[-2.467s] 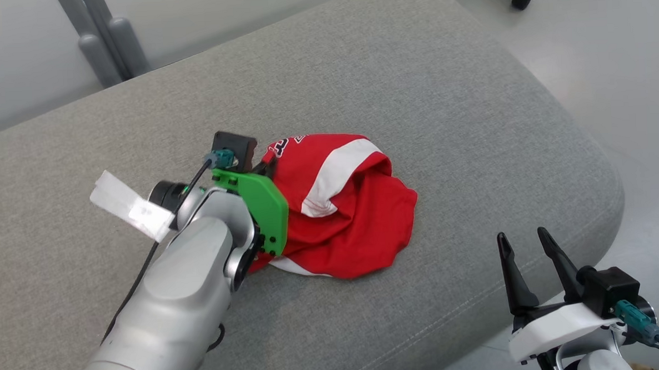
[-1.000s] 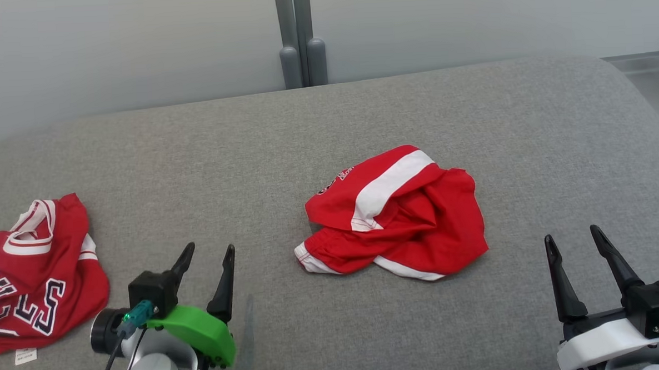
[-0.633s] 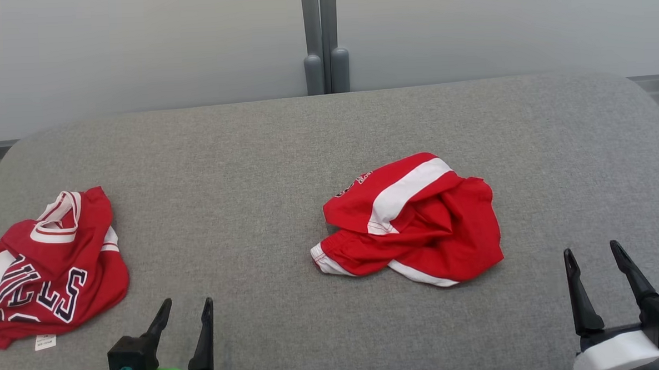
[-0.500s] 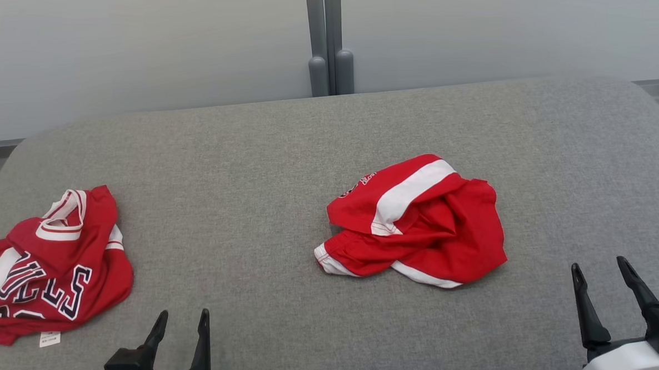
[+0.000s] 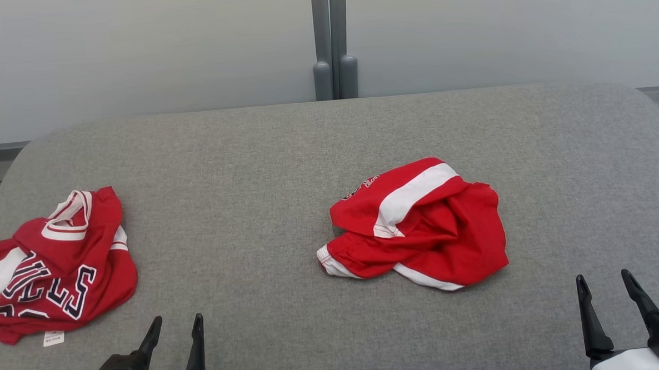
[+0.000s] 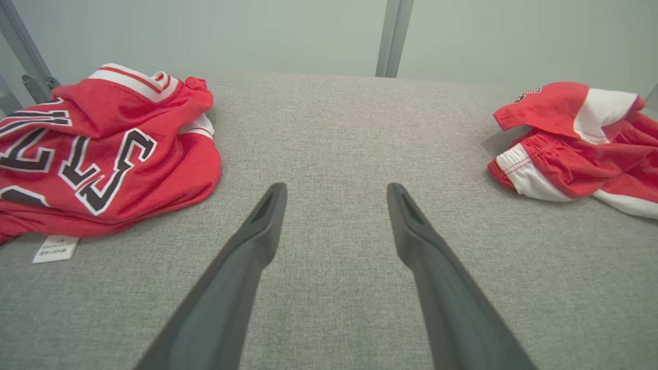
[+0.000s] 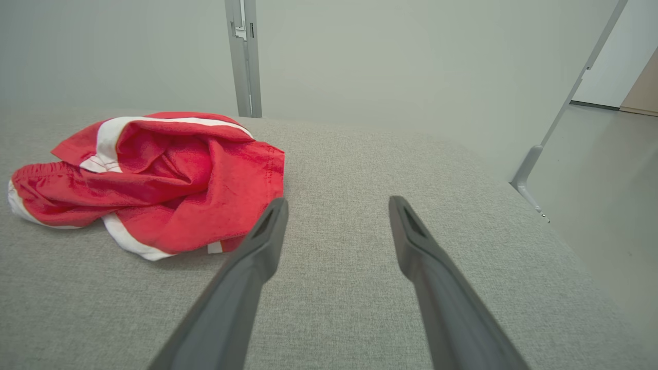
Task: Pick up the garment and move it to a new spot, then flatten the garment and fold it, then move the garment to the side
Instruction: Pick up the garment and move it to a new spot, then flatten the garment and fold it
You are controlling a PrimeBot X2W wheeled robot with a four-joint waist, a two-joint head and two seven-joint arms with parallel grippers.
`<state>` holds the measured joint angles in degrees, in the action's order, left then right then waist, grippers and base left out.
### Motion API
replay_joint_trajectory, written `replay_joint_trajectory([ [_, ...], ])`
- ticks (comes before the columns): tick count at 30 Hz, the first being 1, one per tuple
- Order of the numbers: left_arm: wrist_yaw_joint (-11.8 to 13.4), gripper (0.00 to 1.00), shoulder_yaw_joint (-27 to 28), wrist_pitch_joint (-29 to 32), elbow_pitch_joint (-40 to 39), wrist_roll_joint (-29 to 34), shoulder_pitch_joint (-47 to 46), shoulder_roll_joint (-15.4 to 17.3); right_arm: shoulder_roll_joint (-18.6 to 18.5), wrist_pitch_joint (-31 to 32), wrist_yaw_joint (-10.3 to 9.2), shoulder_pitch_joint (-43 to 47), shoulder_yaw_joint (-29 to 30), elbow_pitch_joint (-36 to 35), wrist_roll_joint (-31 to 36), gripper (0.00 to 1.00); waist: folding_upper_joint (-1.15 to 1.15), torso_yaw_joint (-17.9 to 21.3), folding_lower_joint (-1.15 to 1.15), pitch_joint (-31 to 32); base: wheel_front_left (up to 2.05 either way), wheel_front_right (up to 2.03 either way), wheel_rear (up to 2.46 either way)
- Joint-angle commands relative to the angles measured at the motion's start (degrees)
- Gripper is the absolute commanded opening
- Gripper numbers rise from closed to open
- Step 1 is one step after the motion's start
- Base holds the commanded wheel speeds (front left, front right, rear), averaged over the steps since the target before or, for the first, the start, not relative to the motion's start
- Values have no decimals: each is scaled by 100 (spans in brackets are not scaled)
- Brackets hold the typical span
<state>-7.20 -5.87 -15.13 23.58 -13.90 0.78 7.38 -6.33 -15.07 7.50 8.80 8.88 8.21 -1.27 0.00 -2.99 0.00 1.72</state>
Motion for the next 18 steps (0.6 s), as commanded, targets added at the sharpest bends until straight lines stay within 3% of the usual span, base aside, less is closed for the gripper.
replay_joint_trajectory([
  [1, -24, 100, 37, -2, 14, 59, 7, -19, -16, -17, -2, -41, -1, 7, -26, 100, 0, 9, 0, 4, 0, 0, 0],
  [10, -36, 100, -75, -2, 49, -16, -98, -62, -25, -17, -2, -108, -83, 28, -69, 100, 0, 92, 0, -52, 0, 0, 0],
  [18, -36, 100, -1757, -1, 835, -705, -1136, 38, -103, -17, -2, -232, -256, -60, -93, 100, 0, 342, 0, -235, 0, 0, 0],
])
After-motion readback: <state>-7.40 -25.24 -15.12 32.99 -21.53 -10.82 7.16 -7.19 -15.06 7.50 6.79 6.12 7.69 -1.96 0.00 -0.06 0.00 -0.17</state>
